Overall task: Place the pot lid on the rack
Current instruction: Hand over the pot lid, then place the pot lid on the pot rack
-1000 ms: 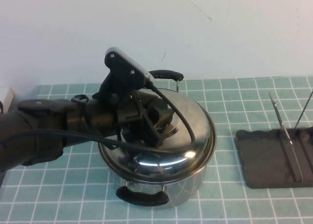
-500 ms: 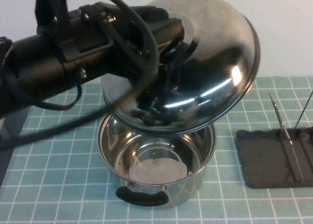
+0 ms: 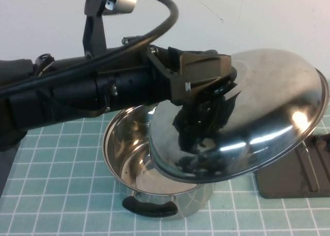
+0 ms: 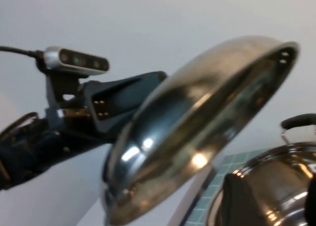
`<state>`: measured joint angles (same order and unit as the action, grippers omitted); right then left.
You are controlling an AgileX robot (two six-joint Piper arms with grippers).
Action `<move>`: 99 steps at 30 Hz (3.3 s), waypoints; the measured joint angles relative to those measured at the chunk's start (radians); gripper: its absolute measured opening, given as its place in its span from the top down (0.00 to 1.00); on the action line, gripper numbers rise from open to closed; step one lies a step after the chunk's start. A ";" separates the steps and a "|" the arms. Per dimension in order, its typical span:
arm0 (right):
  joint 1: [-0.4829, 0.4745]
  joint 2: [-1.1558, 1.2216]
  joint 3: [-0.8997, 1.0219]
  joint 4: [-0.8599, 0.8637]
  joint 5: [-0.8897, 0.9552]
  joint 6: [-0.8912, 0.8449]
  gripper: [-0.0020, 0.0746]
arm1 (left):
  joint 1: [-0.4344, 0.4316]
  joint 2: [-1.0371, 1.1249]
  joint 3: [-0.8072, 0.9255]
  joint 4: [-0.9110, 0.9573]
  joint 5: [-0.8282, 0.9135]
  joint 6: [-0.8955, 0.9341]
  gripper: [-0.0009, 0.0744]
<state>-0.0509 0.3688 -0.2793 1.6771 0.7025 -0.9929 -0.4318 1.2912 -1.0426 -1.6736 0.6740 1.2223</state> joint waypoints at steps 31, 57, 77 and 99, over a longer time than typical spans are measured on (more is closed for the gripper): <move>0.068 0.697 -0.456 0.004 0.323 0.159 0.45 | -0.084 0.002 -0.004 -0.013 -0.014 0.196 0.56; 0.088 0.596 -0.599 -0.529 0.108 -0.103 0.82 | -0.131 -0.159 0.036 0.234 -0.545 0.223 0.52; 0.088 0.880 -0.557 -0.659 -0.087 -0.106 0.82 | -0.131 -0.260 0.168 0.251 -0.630 0.266 0.99; 0.082 0.936 -0.557 -0.678 -0.109 -0.142 0.48 | -0.131 -0.260 0.170 0.251 -0.655 0.369 0.99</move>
<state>0.0307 1.3045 -0.8366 0.9989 0.5933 -1.1347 -0.5629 1.0316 -0.8723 -1.4229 0.0186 1.5910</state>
